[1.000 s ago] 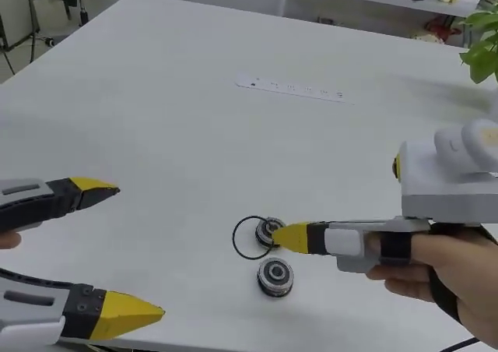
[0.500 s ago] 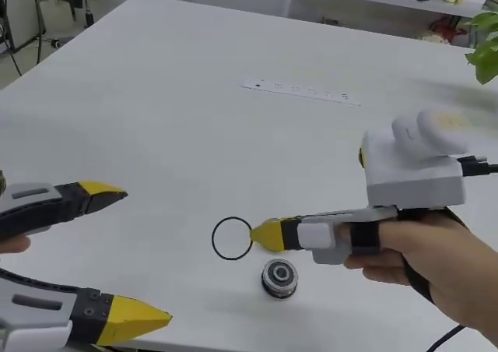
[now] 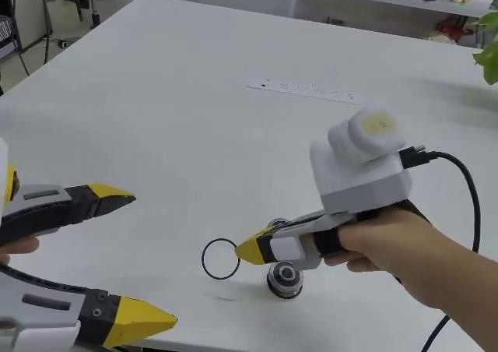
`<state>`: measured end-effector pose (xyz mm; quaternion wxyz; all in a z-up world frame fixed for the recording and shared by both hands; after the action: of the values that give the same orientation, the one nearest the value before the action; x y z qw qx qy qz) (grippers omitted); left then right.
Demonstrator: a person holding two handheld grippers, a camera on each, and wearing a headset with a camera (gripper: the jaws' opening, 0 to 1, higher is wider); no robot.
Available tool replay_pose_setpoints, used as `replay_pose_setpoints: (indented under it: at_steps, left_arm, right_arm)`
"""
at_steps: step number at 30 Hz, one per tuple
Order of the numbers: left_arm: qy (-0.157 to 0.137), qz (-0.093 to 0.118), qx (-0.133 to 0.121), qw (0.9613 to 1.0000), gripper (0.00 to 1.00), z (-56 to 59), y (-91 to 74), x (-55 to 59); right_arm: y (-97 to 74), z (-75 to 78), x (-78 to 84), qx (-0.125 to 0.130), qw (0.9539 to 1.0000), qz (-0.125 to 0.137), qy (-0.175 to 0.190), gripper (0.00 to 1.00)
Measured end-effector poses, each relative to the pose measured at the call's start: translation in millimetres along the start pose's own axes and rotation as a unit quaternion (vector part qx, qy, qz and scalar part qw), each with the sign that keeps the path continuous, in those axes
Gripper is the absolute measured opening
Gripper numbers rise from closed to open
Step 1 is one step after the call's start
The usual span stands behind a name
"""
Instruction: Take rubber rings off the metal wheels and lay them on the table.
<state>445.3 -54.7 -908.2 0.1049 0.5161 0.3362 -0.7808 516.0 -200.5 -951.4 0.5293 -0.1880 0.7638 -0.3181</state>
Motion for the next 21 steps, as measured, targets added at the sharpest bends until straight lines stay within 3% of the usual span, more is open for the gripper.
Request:
replay_pose_setpoints:
  at_steps: [9, 21]
  left_arm:
    - [0.001, -0.013, 0.011, 0.9999, 0.87, 2.8, 2.7, 2.9]
    - [0.0, -0.015, 0.012, 0.9998, 0.87, 1.8, 2.8, 3.9]
  right_arm:
    - [15.4, 1.2, -2.3, -0.005, 0.9998, -0.012, 0.018, 0.0]
    - [27.8, 5.6, 11.2, 0.03, 0.9984, -0.045, 0.014, 0.02]
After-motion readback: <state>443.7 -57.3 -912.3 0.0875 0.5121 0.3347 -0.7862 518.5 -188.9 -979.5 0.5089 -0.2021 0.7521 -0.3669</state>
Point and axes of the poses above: the centre of the closed fingertips' face, and the gripper's own axes: y roughly forward along the fingers, z roughly to its right, x roughly out of its underside, the point moved 6 cm from there along -y, roughly backward along the fingers, and after that the axes turned 12 degrees about -y, right-handed, at the moved point
